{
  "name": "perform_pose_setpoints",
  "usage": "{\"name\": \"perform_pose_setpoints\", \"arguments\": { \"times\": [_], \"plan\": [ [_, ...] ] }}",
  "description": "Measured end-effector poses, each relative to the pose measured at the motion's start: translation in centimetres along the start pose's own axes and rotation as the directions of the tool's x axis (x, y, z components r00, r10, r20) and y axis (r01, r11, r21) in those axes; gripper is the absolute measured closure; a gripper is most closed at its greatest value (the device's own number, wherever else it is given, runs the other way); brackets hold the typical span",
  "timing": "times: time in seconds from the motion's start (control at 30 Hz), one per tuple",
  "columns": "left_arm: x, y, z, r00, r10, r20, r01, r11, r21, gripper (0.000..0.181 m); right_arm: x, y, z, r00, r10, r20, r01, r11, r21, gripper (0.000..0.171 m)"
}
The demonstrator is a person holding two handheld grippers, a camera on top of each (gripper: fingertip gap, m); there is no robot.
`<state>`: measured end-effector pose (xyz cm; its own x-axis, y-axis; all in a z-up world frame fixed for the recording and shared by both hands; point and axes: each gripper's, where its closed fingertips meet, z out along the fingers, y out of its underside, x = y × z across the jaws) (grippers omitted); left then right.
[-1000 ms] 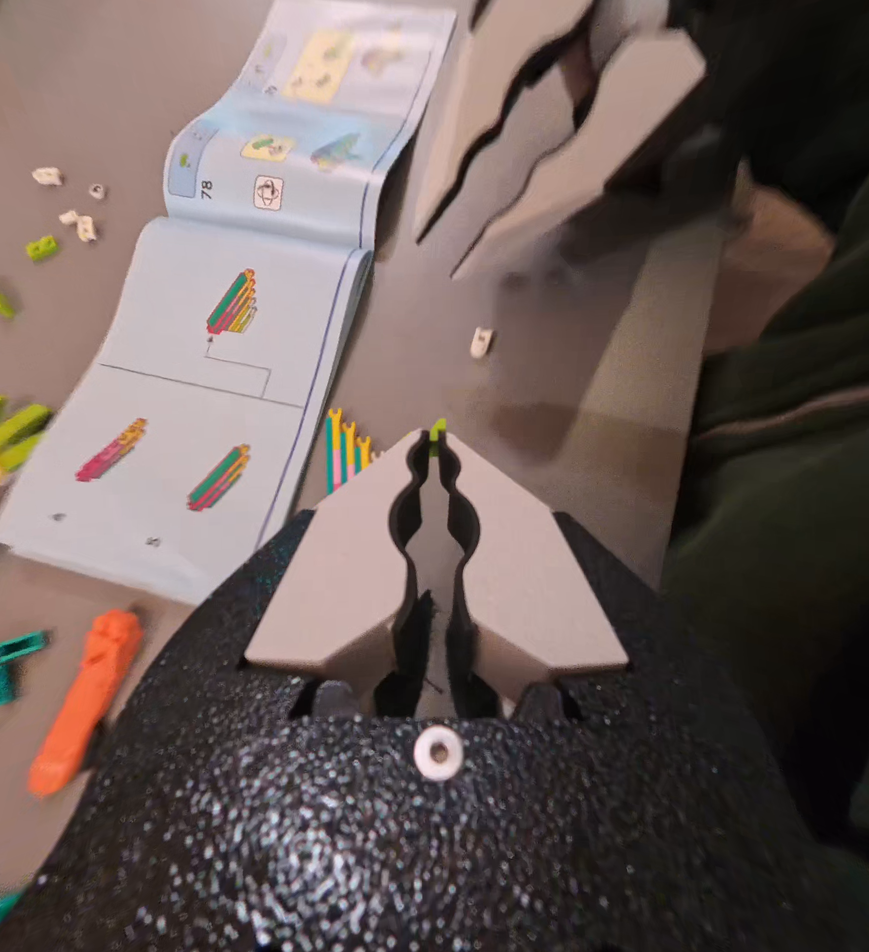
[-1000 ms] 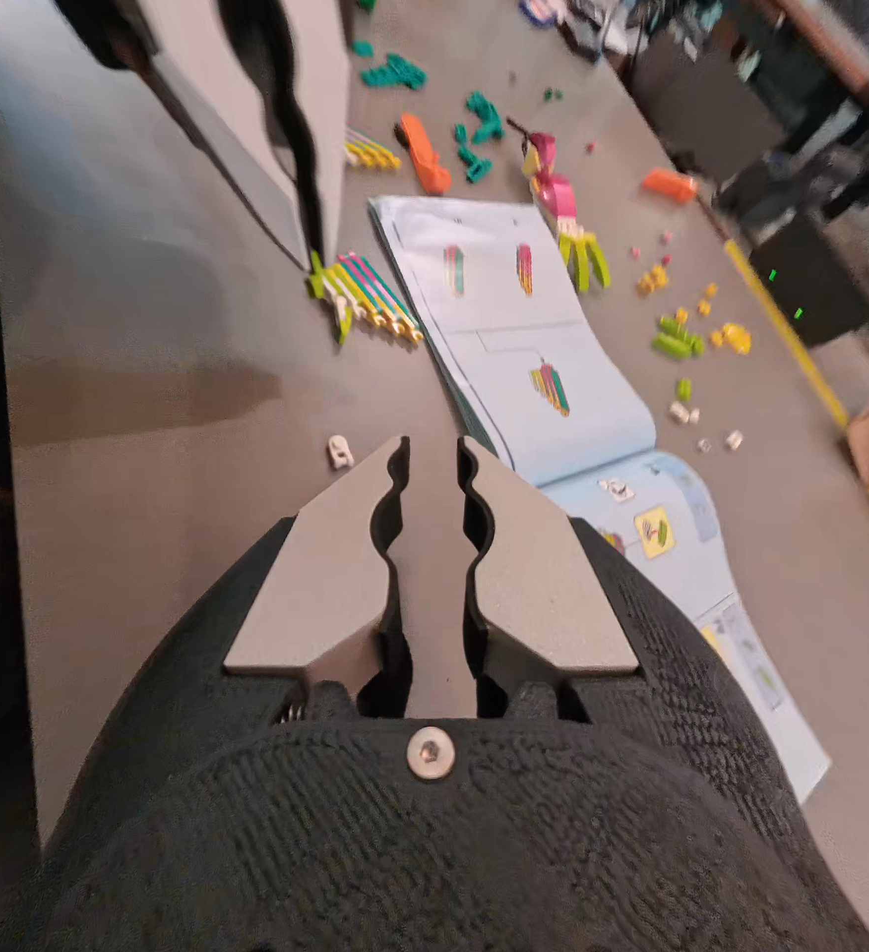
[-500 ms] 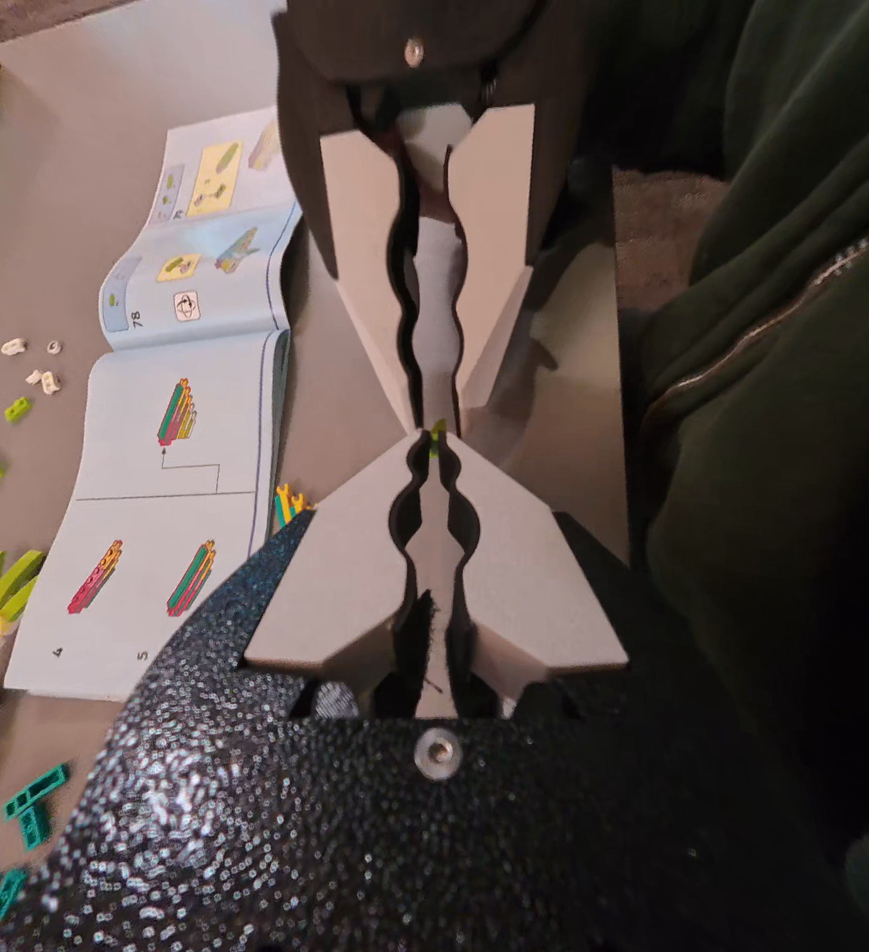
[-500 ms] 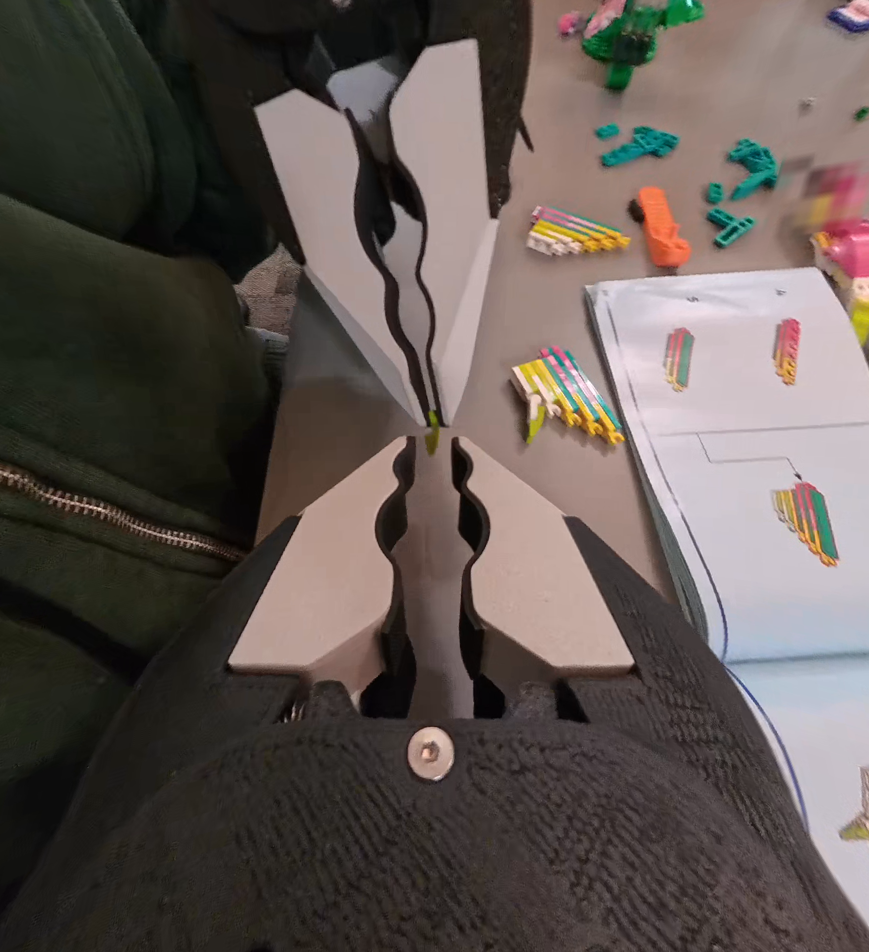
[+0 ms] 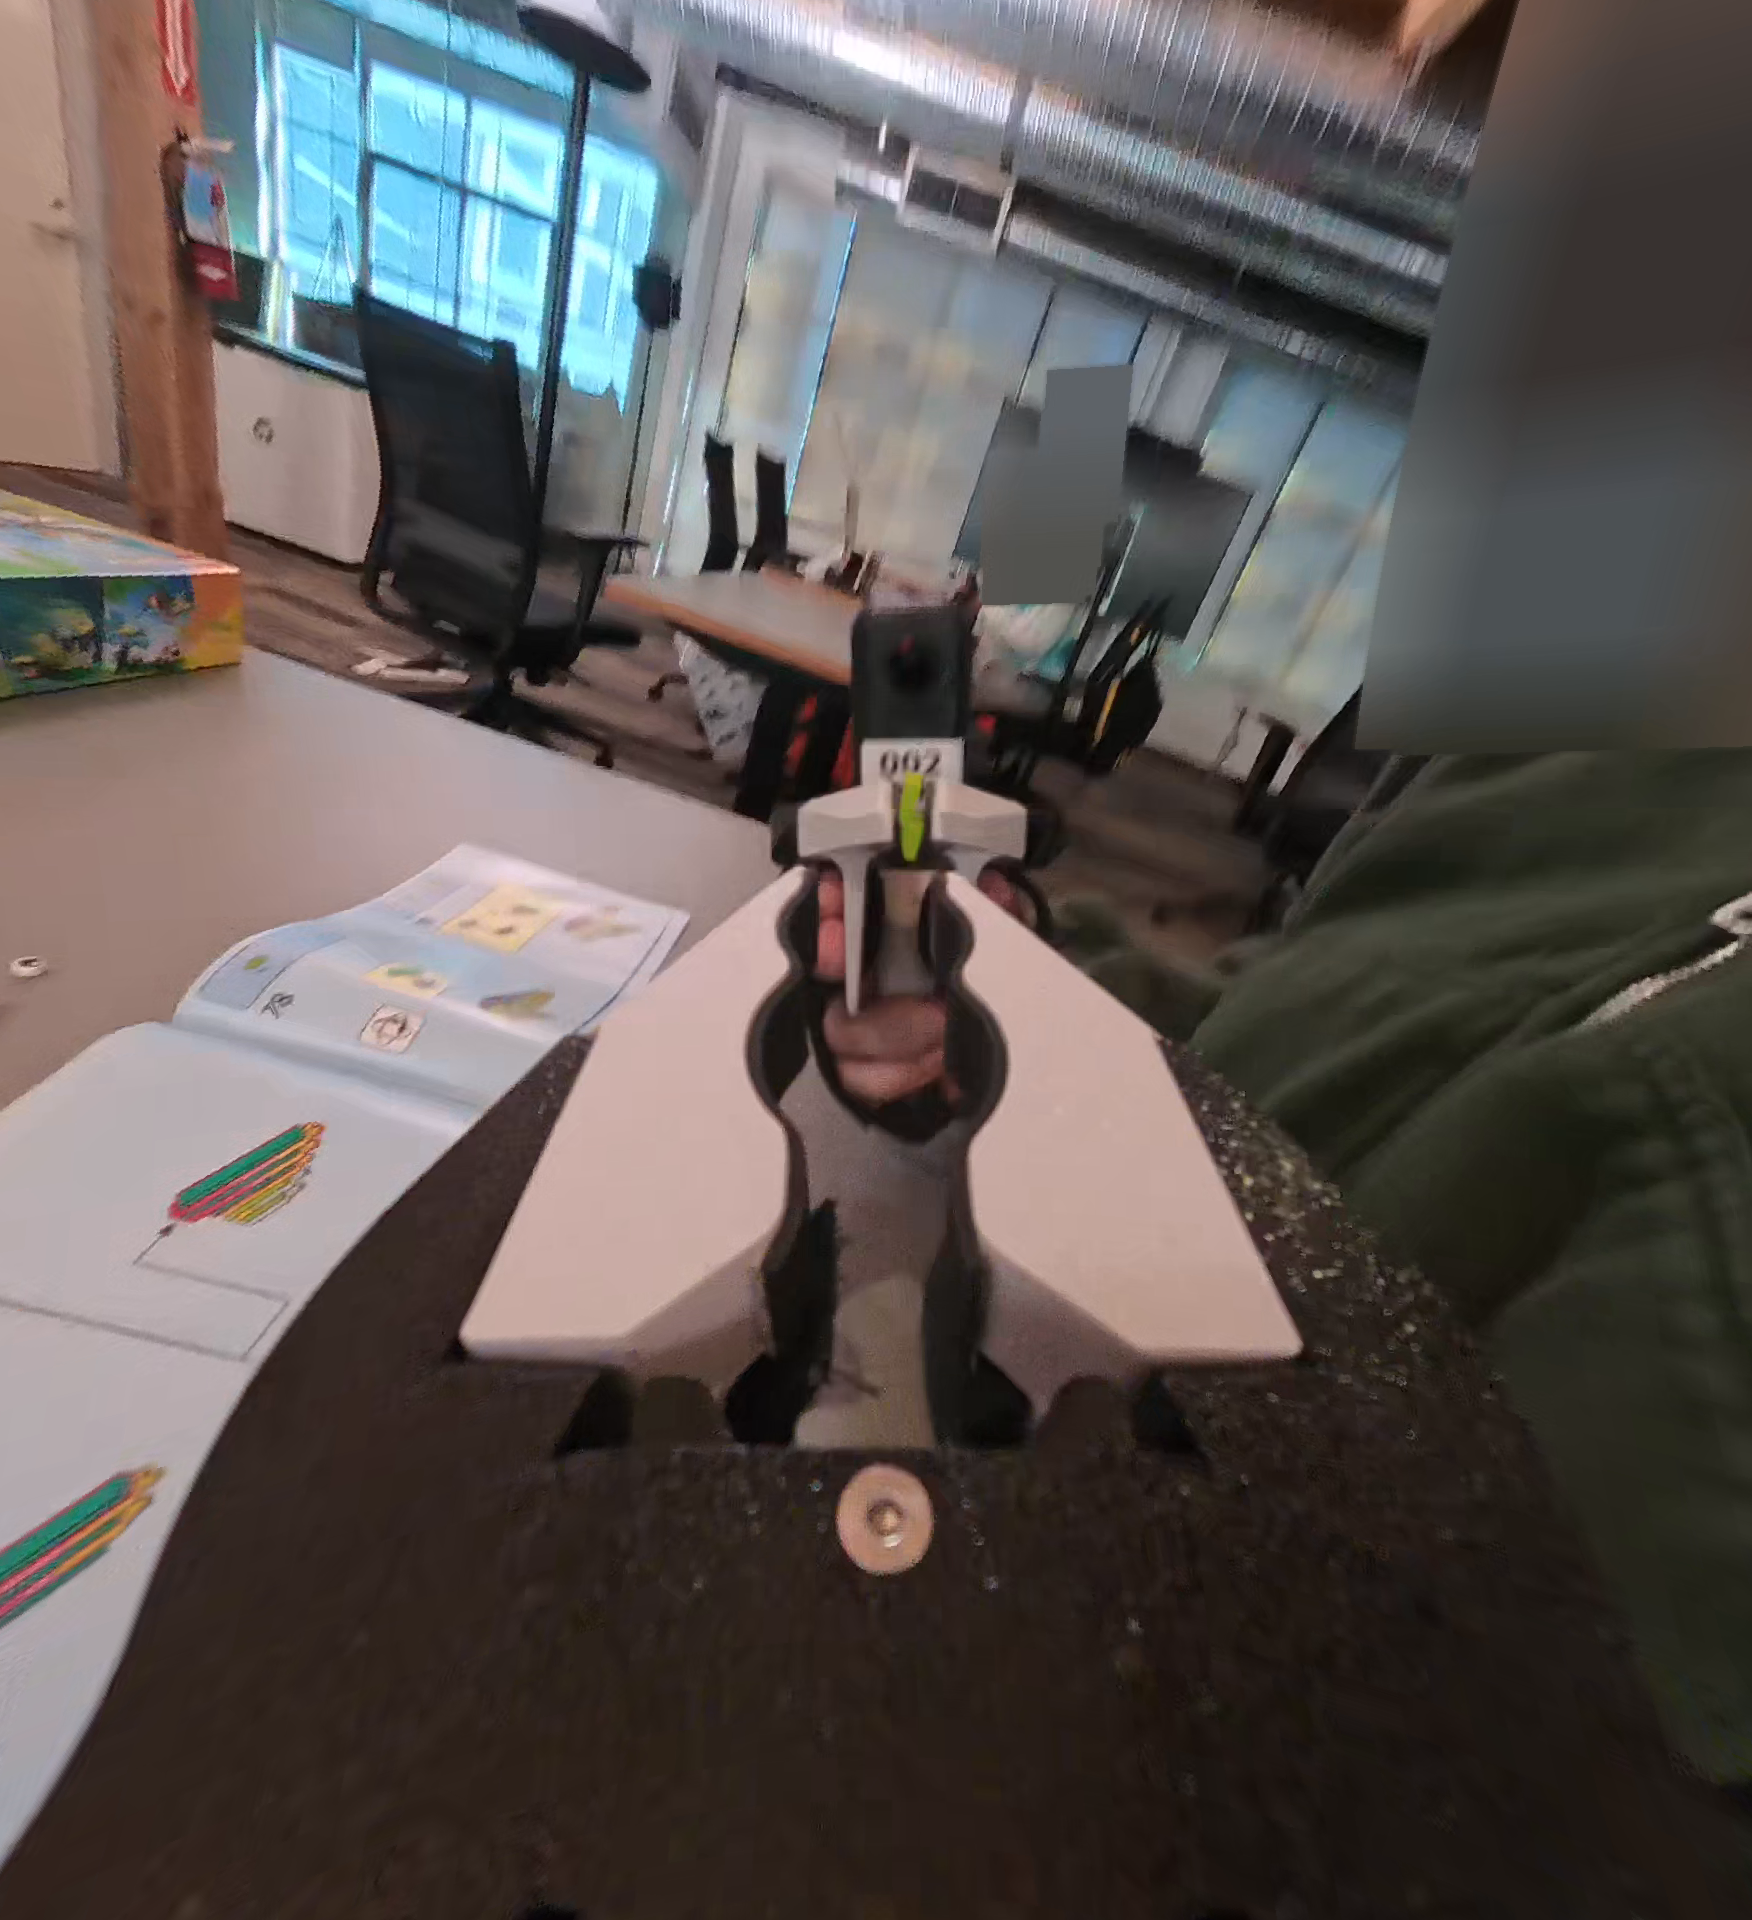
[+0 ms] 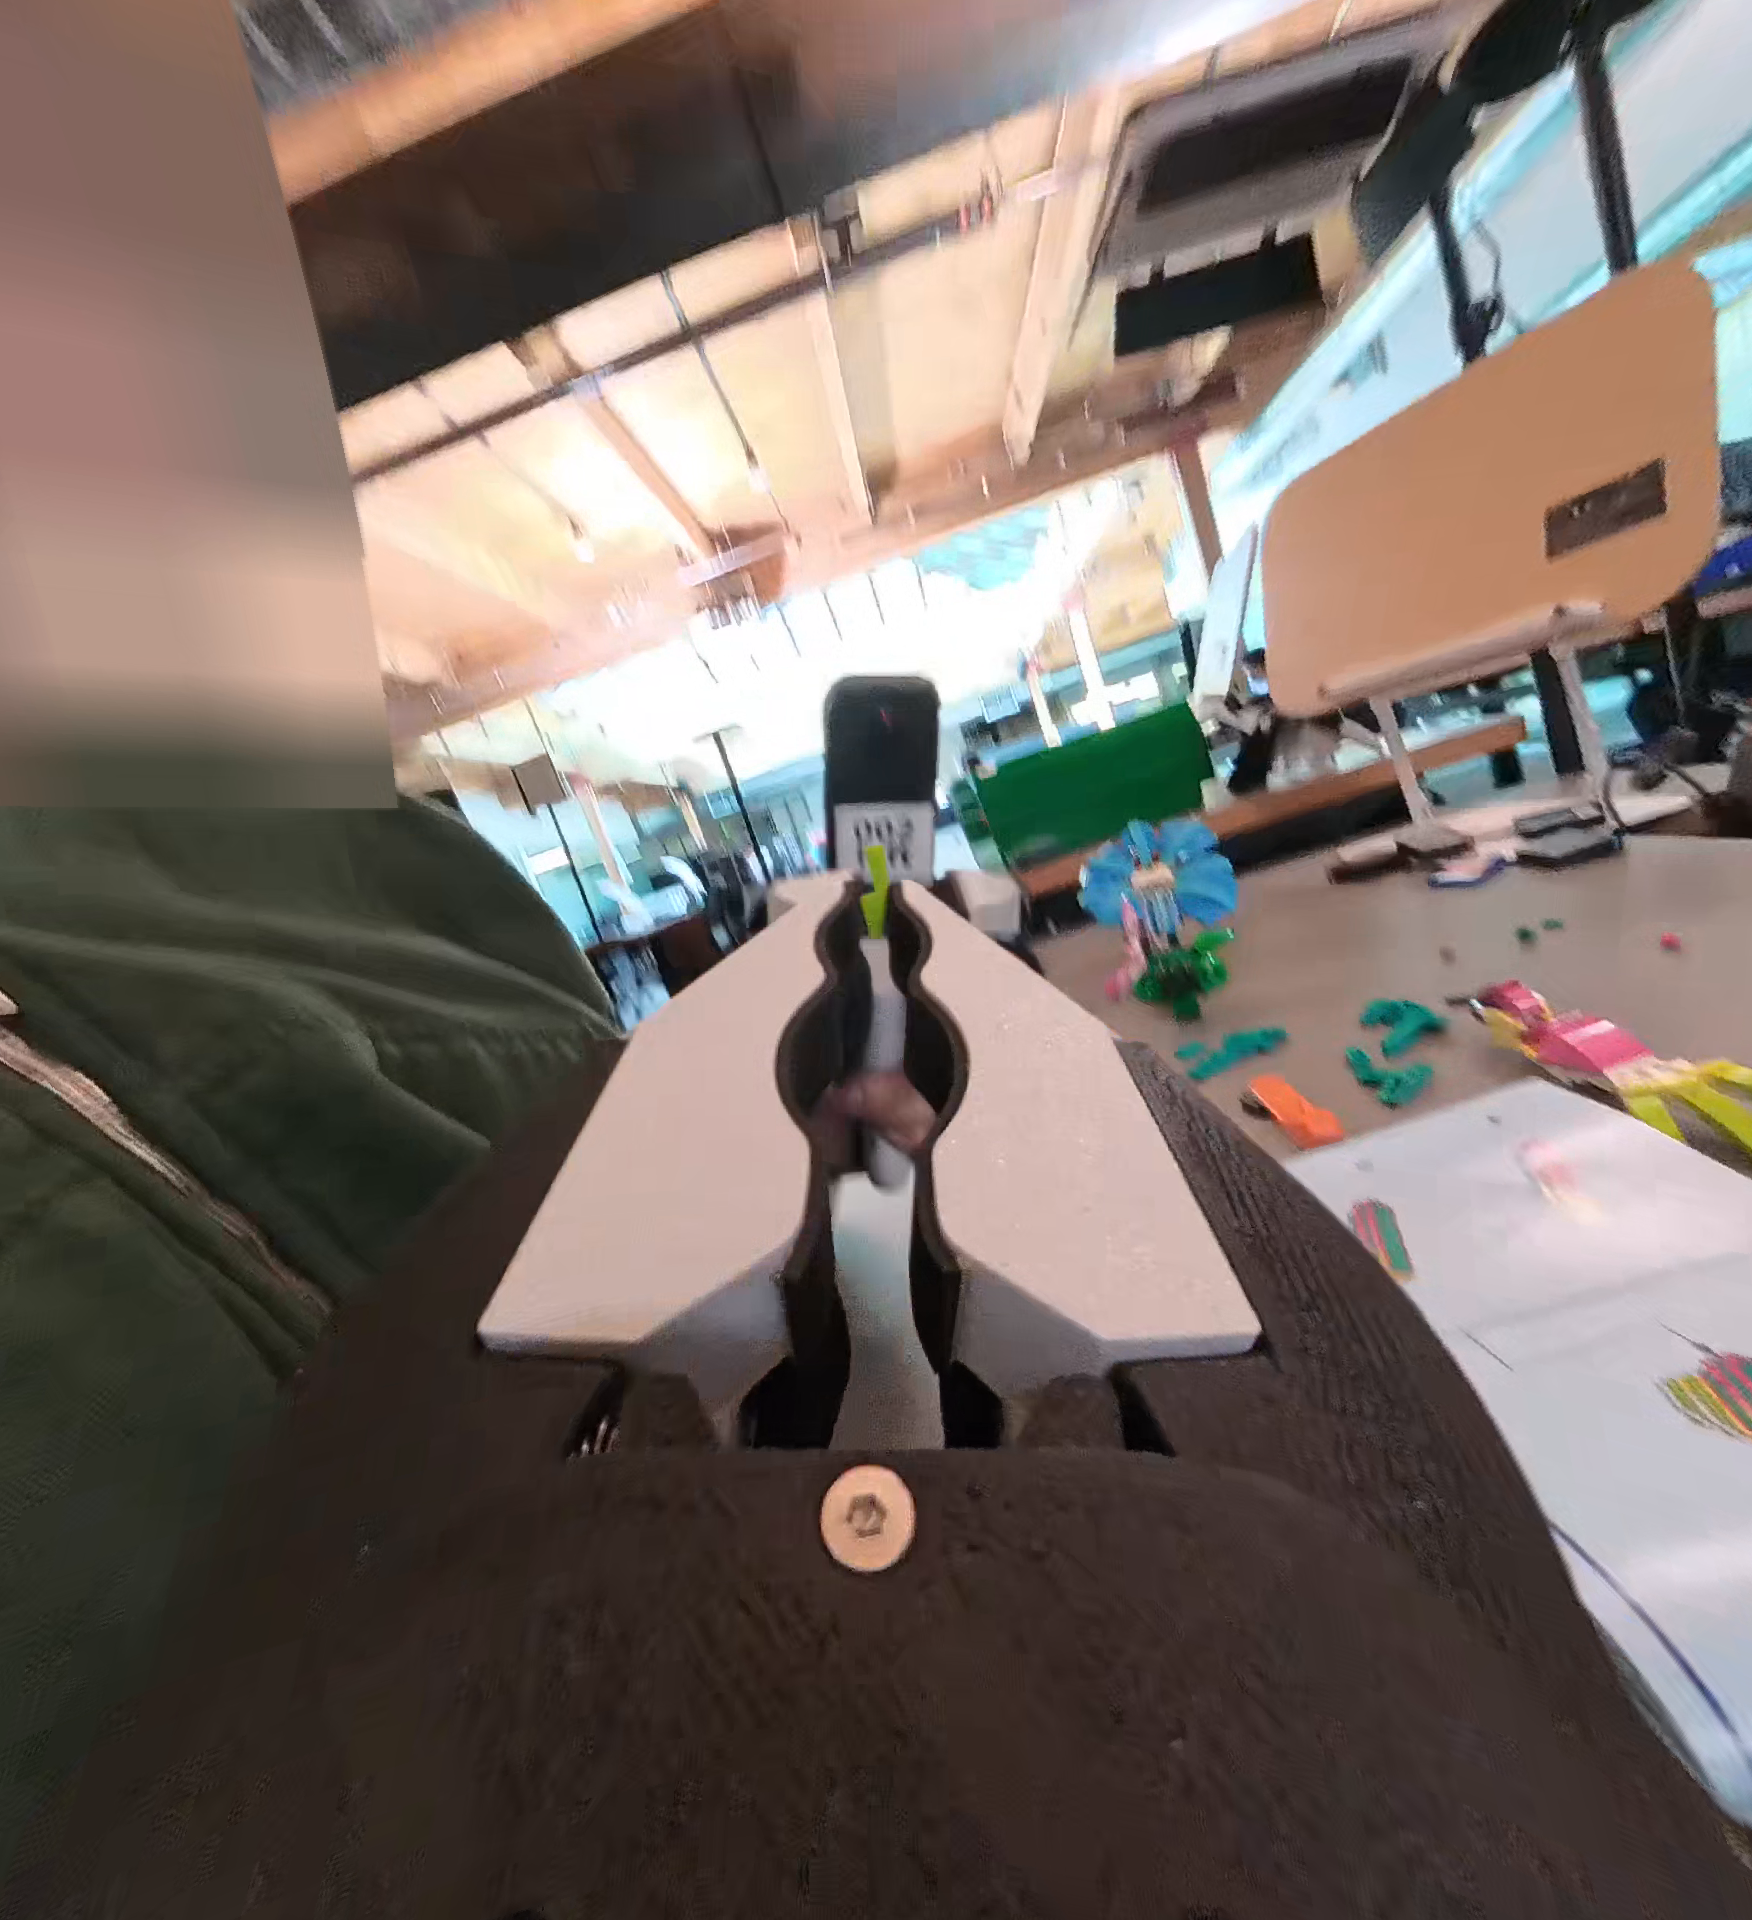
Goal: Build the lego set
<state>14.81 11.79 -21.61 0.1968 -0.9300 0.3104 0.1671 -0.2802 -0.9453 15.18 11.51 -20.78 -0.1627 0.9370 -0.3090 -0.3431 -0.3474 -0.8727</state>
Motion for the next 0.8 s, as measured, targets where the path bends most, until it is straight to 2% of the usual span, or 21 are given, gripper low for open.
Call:
{"name": "perform_pose_setpoints", "arguments": {
  "times": [0.03, 0.07, 0.13, 0.17, 0.23, 0.3, 0.5, 0.67, 0.7, 0.8],
  "plan": [
    [-0.3, -0.1, 0.1, 1.000, 0.010, 0.019, -0.010, 1.000, 0.015, 0.163, 0.0, -0.7, 0.0, 0.999, 0.038, 0.017, -0.039, 0.998, 0.052, 0.168],
    [-0.9, 0.1, 0.3, 0.992, 0.095, 0.080, -0.094, 0.996, -0.007, 0.161, 0.0, -1.4, -0.1, 0.995, 0.091, 0.040, -0.095, 0.991, 0.097, 0.168],
    [-1.2, -0.1, 0.6, 0.915, 0.357, 0.190, -0.349, 0.934, -0.074, 0.158, 0.3, -2.5, -0.3, 0.976, 0.201, 0.079, -0.212, 0.958, 0.191, 0.168],
    [-1.1, -0.5, 0.8, 0.841, 0.490, 0.228, -0.478, 0.872, -0.111, 0.158, 0.6, -2.8, -0.4, 0.960, 0.261, 0.098, -0.277, 0.932, 0.234, 0.168],
    [-1.0, -1.4, 1.3, 0.641, 0.708, 0.296, -0.684, 0.702, -0.198, 0.157, 1.1, -3.2, -0.5, 0.918, 0.368, 0.147, -0.395, 0.866, 0.306, 0.167],
    [-1.1, -2.0, 1.8, 0.513, 0.792, 0.330, -0.763, 0.597, -0.248, 0.156, 1.7, -3.0, -0.2, 0.884, 0.436, 0.170, -0.468, 0.814, 0.343, 0.168],
    [-2.1, -1.9, 2.4, 0.471, 0.813, 0.342, -0.796, 0.559, -0.232, 0.160, 2.7, -2.3, 0.3, 0.864, 0.484, 0.141, -0.498, 0.777, 0.384, 0.168],
    [-2.1, -1.9, 2.2, 0.378, 0.852, 0.362, -0.840, 0.480, -0.253, 0.172, 3.0, -2.1, 0.6, 0.876, 0.470, 0.111, -0.472, 0.787, 0.397, 0.168],
    [-2.1, -1.8, 2.2, 0.377, 0.854, 0.359, -0.839, 0.479, -0.259, 0.172, 3.0, -2.0, 0.6, 0.877, 0.470, 0.103, -0.470, 0.791, 0.392, 0.167],
    [-2.5, -1.1, 1.9, 0.442, 0.842, 0.308, -0.812, 0.522, -0.261, 0.176, 3.5, -1.4, 0.3, 0.881, 0.469, 0.055, -0.459, 0.821, 0.340, 0.167]
  ]
}}
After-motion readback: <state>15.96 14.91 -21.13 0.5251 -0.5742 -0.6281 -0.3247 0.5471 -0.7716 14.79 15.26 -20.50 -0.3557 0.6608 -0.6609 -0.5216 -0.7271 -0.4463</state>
